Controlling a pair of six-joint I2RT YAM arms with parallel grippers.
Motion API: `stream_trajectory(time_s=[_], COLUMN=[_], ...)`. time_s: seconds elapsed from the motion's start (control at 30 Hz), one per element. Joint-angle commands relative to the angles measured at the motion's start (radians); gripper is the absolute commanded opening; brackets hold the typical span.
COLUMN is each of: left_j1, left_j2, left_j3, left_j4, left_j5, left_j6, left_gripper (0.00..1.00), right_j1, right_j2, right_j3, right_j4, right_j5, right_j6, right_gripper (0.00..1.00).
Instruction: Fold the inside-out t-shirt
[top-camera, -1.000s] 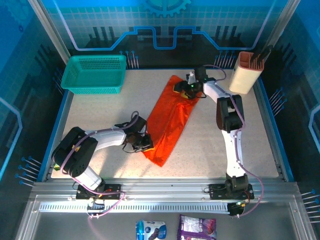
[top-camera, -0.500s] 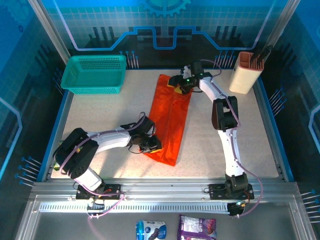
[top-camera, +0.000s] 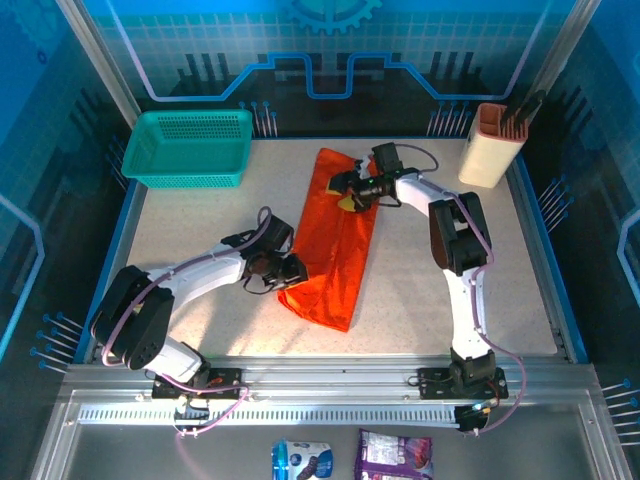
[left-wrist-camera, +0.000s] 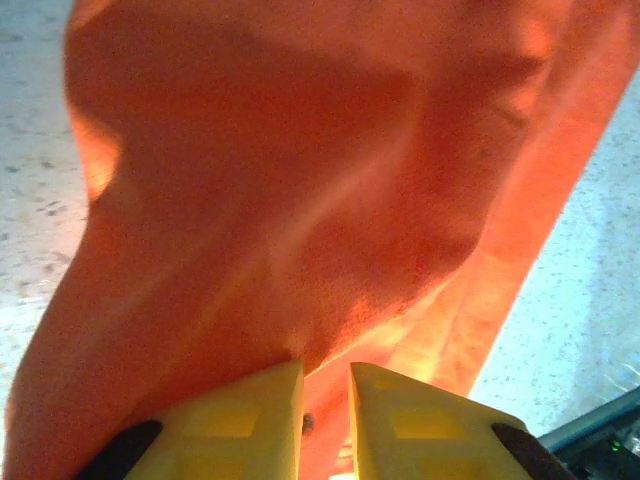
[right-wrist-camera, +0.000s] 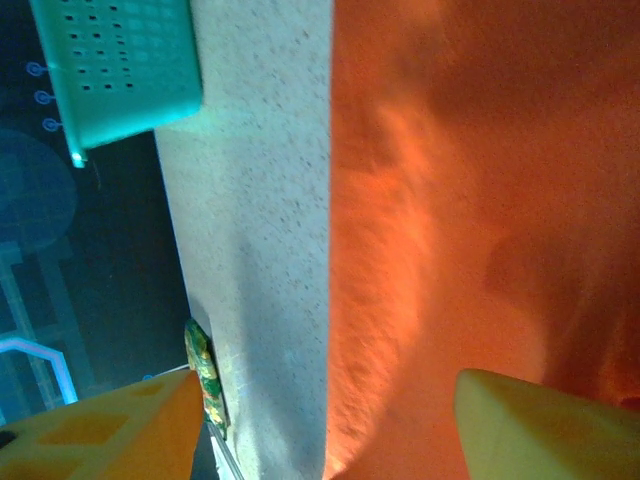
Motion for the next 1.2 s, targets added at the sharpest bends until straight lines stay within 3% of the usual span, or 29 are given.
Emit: stream_trajectory(time_s=[0.0, 0.13, 0.23, 0.53, 0.93, 1.17], left_j1=[0.006, 0.004, 0.004, 0.020, 0.018, -0.033], left_j2=[-0.026, -0.049, -0.074, -0.100, 0.201, 0.215], left_j3=[-0.031, -0.066, -0.080, -0.005, 0.128, 0.079], left_j4=[-0.057, 0.005, 0.026, -0.077, 0.016, 0.055], left_j5=[-0.011, 0.086, 0.131, 0.026, 0.087, 0.143], left_j6=[0.032, 0.026, 0.007, 0.039, 0.093, 0.070], left_gripper=[0.23, 0.34, 0.39, 0.48, 0.33, 0.28], right_j1=[-0.001, -0.007, -0.017, -0.056, -0.094, -0.084], right_j2=[0.058, 0.100, 0.124, 0.188, 0.484, 0.479], right_j3=[-0.005, 0.026, 0.035, 0.198, 0.735, 0.755], right_j4=[0.070, -0.055, -0.073, -0.284, -0.640, -0.632], right_j5=[-0.015, 0.085, 0.094, 0.145, 0.038, -0.004], right_j6=[0.029, -0.039, -0.058, -0.215, -0.432, -0.403], right_gripper=[0.67, 0.65, 0.65, 0.65, 0.65, 0.64])
